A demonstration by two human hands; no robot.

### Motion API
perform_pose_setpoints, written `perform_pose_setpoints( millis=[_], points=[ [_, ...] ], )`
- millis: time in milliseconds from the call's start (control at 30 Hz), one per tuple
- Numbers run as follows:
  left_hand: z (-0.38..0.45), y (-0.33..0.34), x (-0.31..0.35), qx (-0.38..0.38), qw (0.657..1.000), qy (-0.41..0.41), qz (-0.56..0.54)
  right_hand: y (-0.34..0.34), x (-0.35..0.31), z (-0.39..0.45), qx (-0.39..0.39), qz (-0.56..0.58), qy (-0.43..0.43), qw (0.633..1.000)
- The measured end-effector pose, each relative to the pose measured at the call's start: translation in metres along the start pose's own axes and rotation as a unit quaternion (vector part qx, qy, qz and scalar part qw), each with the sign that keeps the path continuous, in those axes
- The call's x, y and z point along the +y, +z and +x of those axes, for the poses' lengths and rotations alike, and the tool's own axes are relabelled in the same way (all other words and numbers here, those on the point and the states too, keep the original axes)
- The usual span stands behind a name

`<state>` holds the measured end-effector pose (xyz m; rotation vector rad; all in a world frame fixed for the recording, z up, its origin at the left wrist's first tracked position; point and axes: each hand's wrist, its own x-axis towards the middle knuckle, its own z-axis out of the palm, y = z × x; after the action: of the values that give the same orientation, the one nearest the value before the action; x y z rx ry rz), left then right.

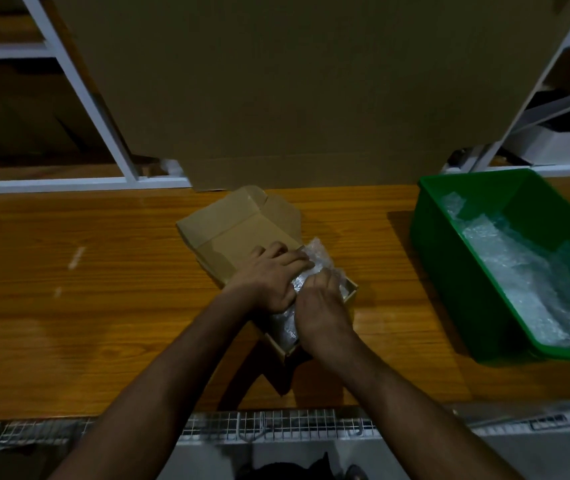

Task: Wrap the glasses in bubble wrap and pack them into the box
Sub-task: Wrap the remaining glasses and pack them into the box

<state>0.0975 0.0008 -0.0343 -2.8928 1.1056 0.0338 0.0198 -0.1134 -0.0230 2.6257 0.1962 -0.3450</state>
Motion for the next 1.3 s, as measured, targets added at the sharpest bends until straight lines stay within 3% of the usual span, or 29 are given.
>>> perform_pose_setpoints(
  millis=[100,233,367,567,833,1033,1200,1300],
  points=[
    [0.002,0.002,-0.002,0.003,1.000,0.013,0.012,-0.005,0.003,-0.008,0.013,0.128,0.021,0.991],
    [0.008,-0.002,-0.001,-0.003,0.999,0.022,0.047,-0.003,0.000,-0.012,0.048,0.280,0.105,0.953],
    [0.013,-0.009,0.002,-0.025,0.996,0.019,0.081,0.009,-0.004,-0.012,0.076,0.255,0.152,0.952],
    [0.022,-0.008,0.001,0.004,0.994,0.063,0.093,0.006,-0.002,-0.008,0.007,0.162,0.111,0.980],
    [0.011,0.005,0.000,0.054,0.994,0.072,0.054,0.012,0.011,-0.001,0.080,0.334,0.156,0.926],
    [0.019,0.007,0.004,0.038,0.995,0.057,0.072,0.014,0.008,-0.006,0.068,0.282,0.148,0.945],
    [0.017,0.012,0.003,0.073,0.993,0.064,0.067,0.004,0.003,-0.007,-0.008,0.148,0.083,0.985],
    [0.016,0.015,0.003,0.089,0.992,0.060,0.064,0.004,0.003,-0.003,-0.012,0.182,0.101,0.978]
  ],
)
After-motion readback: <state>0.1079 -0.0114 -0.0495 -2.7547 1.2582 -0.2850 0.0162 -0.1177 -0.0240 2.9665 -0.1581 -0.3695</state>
